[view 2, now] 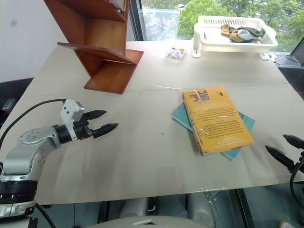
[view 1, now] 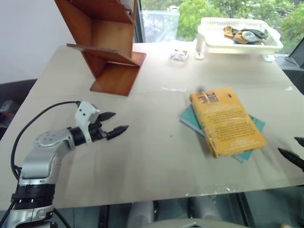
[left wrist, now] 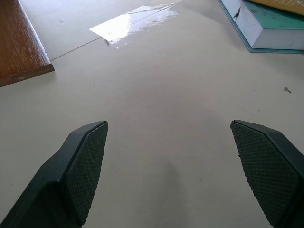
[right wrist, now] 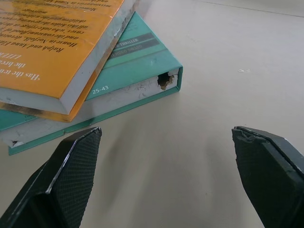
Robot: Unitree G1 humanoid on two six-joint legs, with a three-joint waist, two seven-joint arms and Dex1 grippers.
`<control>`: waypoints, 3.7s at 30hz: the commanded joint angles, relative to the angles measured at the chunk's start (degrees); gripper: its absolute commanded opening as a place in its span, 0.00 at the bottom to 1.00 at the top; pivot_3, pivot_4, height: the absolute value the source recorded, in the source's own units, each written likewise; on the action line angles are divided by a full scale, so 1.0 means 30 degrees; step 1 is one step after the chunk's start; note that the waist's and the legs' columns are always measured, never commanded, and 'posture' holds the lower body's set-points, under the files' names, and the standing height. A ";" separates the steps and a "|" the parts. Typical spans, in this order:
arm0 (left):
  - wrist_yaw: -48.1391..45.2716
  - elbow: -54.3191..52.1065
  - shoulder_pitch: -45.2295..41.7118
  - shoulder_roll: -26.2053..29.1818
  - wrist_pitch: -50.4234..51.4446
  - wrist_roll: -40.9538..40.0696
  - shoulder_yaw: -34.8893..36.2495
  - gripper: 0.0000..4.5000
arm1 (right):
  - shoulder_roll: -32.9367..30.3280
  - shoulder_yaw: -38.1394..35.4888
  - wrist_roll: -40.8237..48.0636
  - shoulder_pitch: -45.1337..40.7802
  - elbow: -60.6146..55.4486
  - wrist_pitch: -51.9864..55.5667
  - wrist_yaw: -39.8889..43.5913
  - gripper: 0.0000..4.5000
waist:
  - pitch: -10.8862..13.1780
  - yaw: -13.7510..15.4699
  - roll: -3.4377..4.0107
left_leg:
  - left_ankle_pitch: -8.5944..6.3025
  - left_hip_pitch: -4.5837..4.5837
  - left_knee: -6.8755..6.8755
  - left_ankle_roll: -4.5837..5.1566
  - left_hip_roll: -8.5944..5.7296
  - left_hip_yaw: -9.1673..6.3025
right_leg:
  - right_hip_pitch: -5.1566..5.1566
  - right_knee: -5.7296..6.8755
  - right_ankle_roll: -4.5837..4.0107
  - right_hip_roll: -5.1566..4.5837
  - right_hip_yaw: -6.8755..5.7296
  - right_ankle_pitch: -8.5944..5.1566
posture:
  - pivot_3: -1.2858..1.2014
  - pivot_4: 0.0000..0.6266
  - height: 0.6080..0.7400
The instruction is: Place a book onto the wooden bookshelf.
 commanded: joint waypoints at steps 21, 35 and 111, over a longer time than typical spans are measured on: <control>-0.1191 -0.1742 0.0863 0.1503 -0.0891 -0.0887 0.1171 0.98 | -0.0179 -0.0564 0.0485 -0.1978 0.0539 -0.1076 0.0692 1.00 | 0.0013 -0.0022 -0.0020 | -0.0001 -0.0002 -0.0003 0.0001 -0.0001 0.0004 | -0.0004 -0.0001 -0.0001 -0.0010 0.0000 0.0001 | 0.52 0.24 1.00; -0.4567 -0.2495 0.0515 0.4735 0.0364 -0.3621 0.3445 0.98 | -0.0260 0.3033 -0.0737 -0.5234 -0.1192 -0.1255 0.0904 1.00 | 0.0040 -0.0056 -0.0052 | 0.0001 -0.0008 -0.0001 -0.0001 0.0005 0.0004 | -0.0028 0.0012 -0.0002 -0.0003 -0.0007 0.0001 | 0.52 0.24 1.00; -0.7470 -0.4304 0.1093 0.6085 0.2263 -0.7533 0.5163 0.98 | 0.2814 0.8799 -0.4212 -1.0731 -0.0631 -0.0536 -0.3362 1.00 | 0.0122 -0.0172 -0.0037 | 0.0010 -0.0010 0.0006 -0.0014 0.0005 0.0132 | -0.0058 0.0043 0.0003 0.0018 0.0013 0.0003 | 0.52 0.24 1.00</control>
